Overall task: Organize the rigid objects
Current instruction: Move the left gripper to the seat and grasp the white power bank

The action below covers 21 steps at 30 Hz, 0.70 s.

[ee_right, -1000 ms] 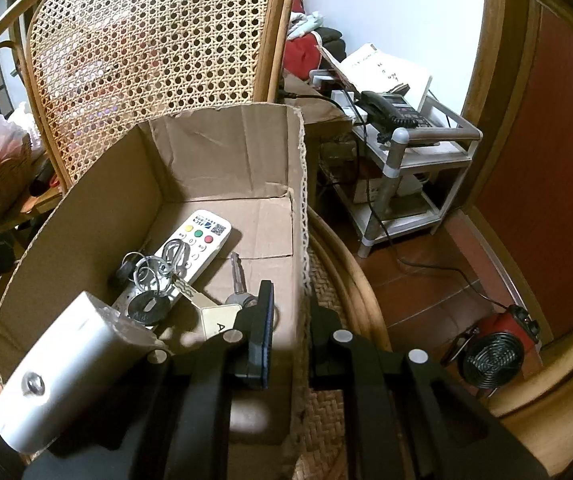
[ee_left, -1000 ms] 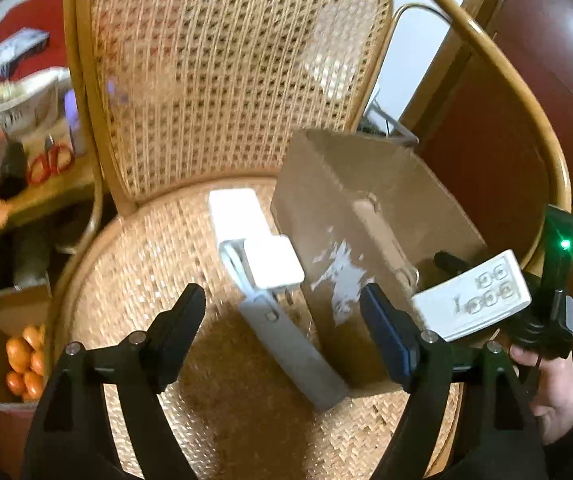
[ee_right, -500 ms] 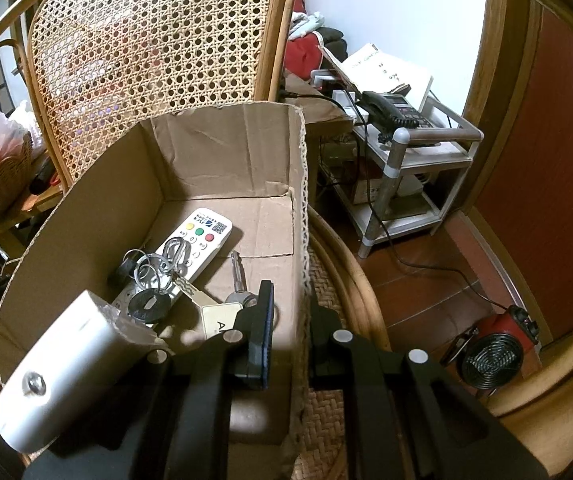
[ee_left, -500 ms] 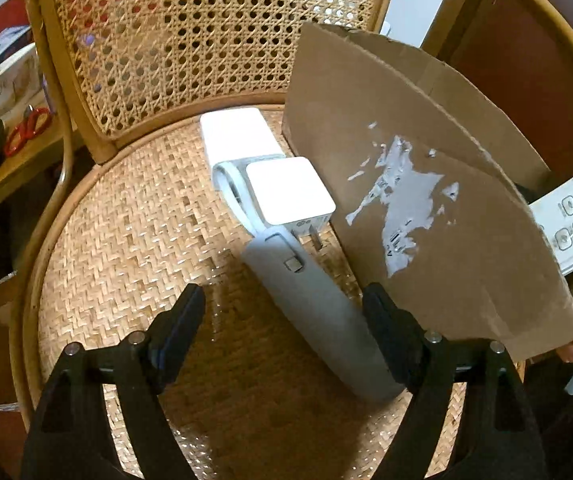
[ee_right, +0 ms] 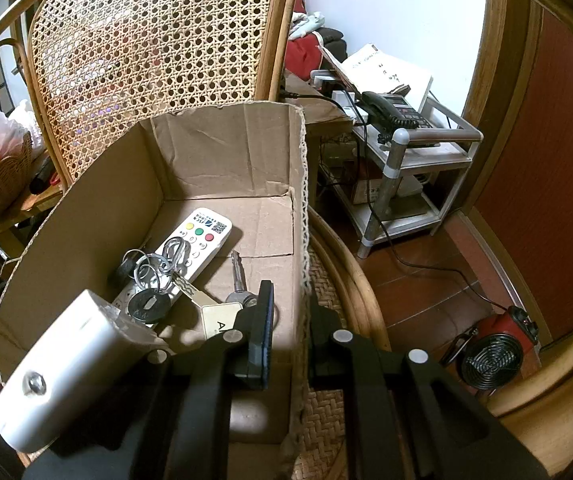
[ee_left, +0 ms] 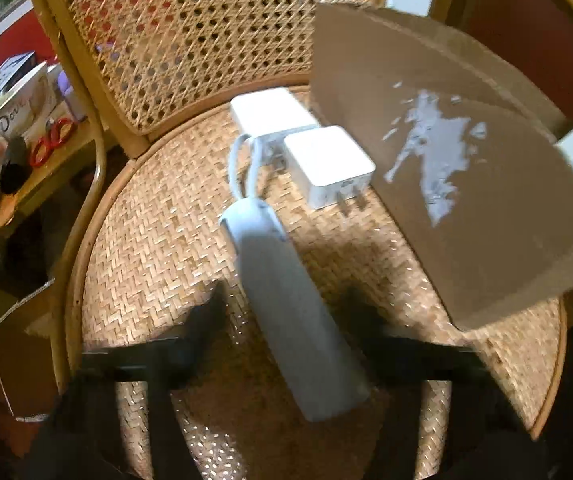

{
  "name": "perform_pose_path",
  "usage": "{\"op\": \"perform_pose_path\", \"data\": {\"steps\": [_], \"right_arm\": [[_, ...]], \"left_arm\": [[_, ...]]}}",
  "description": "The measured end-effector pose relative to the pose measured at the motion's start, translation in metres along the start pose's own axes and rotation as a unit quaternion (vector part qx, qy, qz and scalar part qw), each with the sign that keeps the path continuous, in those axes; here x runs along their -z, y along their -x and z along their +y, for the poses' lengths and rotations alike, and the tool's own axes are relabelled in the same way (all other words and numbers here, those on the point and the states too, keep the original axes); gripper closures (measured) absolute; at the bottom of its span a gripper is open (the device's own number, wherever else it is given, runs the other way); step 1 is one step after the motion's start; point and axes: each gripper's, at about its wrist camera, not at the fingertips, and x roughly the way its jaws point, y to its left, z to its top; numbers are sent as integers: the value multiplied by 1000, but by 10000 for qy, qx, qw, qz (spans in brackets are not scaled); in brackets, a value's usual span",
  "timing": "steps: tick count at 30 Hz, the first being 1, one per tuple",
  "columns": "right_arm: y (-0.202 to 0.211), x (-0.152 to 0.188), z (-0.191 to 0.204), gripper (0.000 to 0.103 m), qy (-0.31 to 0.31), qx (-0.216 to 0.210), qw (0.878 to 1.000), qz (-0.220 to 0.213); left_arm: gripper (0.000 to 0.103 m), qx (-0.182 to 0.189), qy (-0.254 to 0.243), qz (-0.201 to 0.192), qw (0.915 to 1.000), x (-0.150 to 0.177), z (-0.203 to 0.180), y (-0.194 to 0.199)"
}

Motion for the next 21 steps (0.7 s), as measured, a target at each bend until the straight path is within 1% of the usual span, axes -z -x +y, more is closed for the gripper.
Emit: {"op": "perform_pose_path", "data": {"steps": [1, 3, 5, 7, 9, 11, 12, 13, 14, 15, 18, 19, 20, 21], "right_arm": [[0, 0, 0, 89, -2, 0, 10000, -1], [0, 0, 0, 89, 0, 0, 10000, -1], [0, 0, 0, 89, -4, 0, 10000, 0], [0, 0, 0, 89, -13, 6, 10000, 8], [1, 0, -1, 89, -24, 12, 10000, 14], [0, 0, -2, 89, -34, 18, 10000, 18], [0, -1, -2, 89, -34, 19, 10000, 19], [0, -1, -2, 89, -31, 15, 10000, 17], [0, -1, -2, 89, -26, 14, 10000, 16], [0, -1, -2, 89, -16, 9, 10000, 11], [0, 0, -2, 89, 9, 1, 10000, 2], [1, 0, -1, 89, 11, -1, 10000, 4], [1, 0, -1, 89, 12, 0, 10000, 6], [1, 0, -1, 89, 10, 2, 10000, 7]], "left_arm": [[73, 141, 51, 6, 9999, 1, 3, 4], [75, 334, 81, -50, 9994, 0, 3, 7], [76, 380, 120, -46, 9992, -2, 5, 8], [78, 398, 189, -174, 9989, -5, 8, 16], [93, 606, 296, -345, 9971, -13, 10, 30], [93, 808, 355, -470, 9950, -18, 6, 46], [93, 803, 329, -524, 9948, -22, 6, 50], [92, 637, 276, -575, 9959, -26, 5, 55], [91, 467, 238, -531, 9972, -28, 4, 55], [85, 270, 209, -376, 9987, -29, 3, 50], [75, 59, 276, -105, 9995, -26, 7, 35], [73, 13, 259, -6, 9997, -23, 9, 27], [68, -77, 211, 17, 9997, -21, 8, 24], [51, -309, 107, -58, 9994, -19, 7, 25]]}}
